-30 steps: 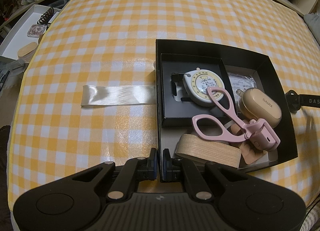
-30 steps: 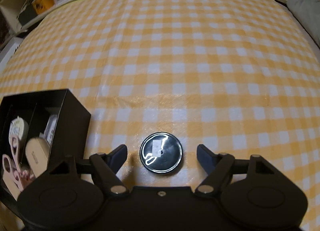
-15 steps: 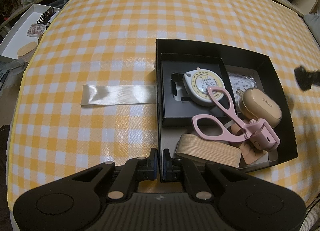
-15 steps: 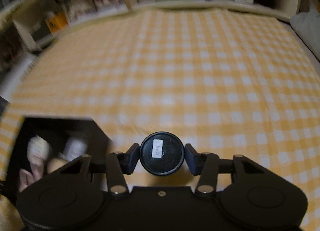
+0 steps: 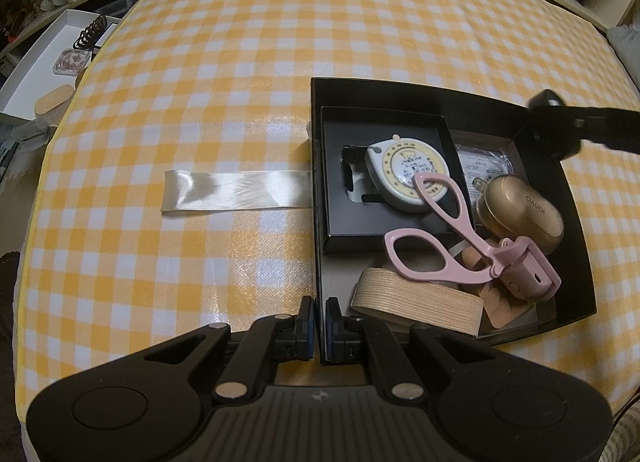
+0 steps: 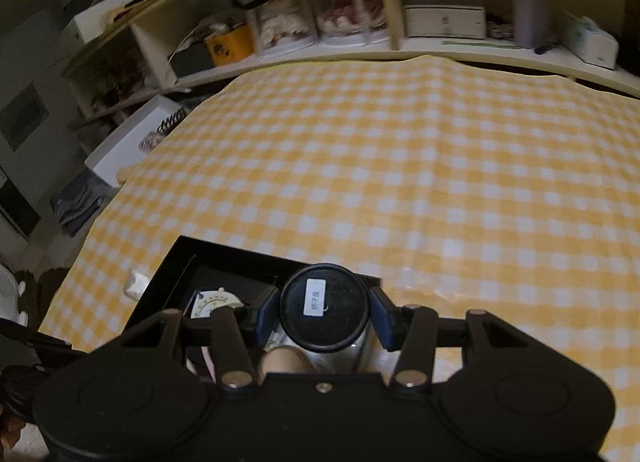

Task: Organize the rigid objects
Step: 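Carry the black round case into the large black box, open right gripper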

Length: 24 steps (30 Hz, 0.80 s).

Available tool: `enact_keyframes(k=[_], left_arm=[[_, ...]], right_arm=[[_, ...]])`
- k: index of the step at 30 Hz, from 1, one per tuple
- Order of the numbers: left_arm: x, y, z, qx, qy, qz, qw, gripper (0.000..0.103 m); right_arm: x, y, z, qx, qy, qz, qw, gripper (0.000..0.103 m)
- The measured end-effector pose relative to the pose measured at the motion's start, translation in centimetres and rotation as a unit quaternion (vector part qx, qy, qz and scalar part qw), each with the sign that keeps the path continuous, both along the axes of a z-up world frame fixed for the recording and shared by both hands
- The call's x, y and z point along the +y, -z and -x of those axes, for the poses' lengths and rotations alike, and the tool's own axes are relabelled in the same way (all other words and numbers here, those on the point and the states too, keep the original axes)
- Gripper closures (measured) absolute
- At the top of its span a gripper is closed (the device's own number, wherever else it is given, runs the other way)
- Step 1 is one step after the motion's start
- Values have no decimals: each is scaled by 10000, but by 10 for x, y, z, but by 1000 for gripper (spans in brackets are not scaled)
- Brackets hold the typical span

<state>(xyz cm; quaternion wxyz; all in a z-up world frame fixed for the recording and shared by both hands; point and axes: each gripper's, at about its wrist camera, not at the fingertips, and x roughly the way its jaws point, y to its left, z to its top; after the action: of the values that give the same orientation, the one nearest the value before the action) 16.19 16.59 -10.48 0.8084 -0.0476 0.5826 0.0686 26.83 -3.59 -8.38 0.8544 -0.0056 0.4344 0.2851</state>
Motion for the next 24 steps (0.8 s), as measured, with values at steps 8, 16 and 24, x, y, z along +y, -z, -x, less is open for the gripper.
enact_keyframes(k=[8, 16, 24], left_arm=[[0, 1, 0, 3, 6, -10, 10000, 96], [0, 2, 0, 4, 8, -10, 10000, 96], [0, 2, -1, 6, 11, -15, 10000, 96]], right_arm=[[20, 14, 5, 46, -143, 310, 9994, 53], [19, 20, 1, 73, -71, 491, 9987, 52], [21, 20, 3, 68, -147, 538, 9984, 45]])
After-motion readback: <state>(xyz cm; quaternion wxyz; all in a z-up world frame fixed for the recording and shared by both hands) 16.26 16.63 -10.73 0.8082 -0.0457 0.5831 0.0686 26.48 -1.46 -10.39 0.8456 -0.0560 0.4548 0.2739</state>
